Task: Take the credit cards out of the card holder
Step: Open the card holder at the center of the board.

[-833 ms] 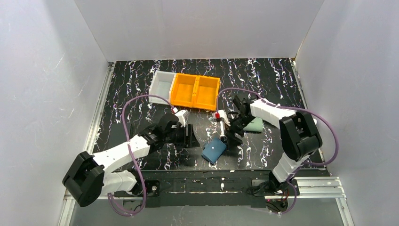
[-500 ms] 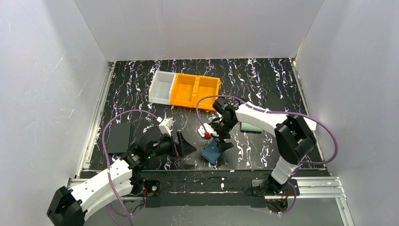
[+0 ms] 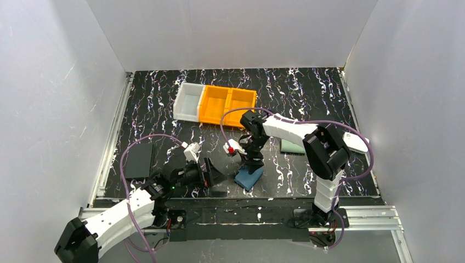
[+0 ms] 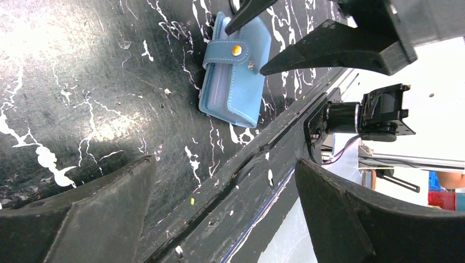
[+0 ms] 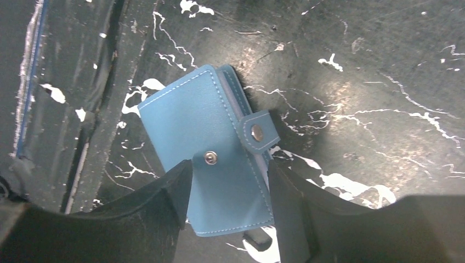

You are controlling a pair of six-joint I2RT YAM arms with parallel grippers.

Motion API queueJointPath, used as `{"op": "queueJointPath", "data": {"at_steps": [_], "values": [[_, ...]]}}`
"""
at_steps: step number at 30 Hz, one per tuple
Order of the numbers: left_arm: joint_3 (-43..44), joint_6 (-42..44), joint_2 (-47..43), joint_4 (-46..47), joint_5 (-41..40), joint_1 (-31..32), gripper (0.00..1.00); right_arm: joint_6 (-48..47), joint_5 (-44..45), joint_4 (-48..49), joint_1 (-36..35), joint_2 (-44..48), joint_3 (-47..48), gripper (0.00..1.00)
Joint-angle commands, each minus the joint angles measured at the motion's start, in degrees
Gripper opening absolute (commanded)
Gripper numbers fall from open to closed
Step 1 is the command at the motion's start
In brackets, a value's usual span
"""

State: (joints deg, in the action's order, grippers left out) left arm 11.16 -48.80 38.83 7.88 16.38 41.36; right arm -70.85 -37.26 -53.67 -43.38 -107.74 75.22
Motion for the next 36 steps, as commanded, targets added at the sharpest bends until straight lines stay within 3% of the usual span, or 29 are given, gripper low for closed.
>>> {"op": "queueJointPath", "data": {"at_steps": [1, 12, 18, 23, 29, 36], "values": [[-0.87, 1.77, 2.52, 4.15, 1.72, -0.31, 0.96, -0.34, -1.58, -5.15, -0.23, 1.02, 2.06, 0.59], [1.66, 5.58, 13.9, 13.5, 3.38, -0.25, 0.96, -0.25, -2.76, -7.16, -0.18, 3.92, 1.22, 0.39], [3.69, 7.87, 22.23, 18.47, 5.96, -0.31, 0.95, -1.37, -4.23, -8.22, -0.26, 7.2, -0.53, 0.15], [5.34, 9.58, 27.09, 21.58, 7.37, 0.09, 0.94, -1.95, -5.08, -6.91, -0.26, 9.82, -3.31, 0.03], [8.11, 10.94, 33.19, 21.86, 5.5, 0.92, 0.88, -2.71, -5.45, -5.32, -0.27, 13.05, -6.3, 0.01], [13.57, 13.63, 41.12, 21.9, 1.5, 7.46, 0.85, -1.23, -4.67, -2.56, -0.23, 15.06, -8.51, 0.01]]}}
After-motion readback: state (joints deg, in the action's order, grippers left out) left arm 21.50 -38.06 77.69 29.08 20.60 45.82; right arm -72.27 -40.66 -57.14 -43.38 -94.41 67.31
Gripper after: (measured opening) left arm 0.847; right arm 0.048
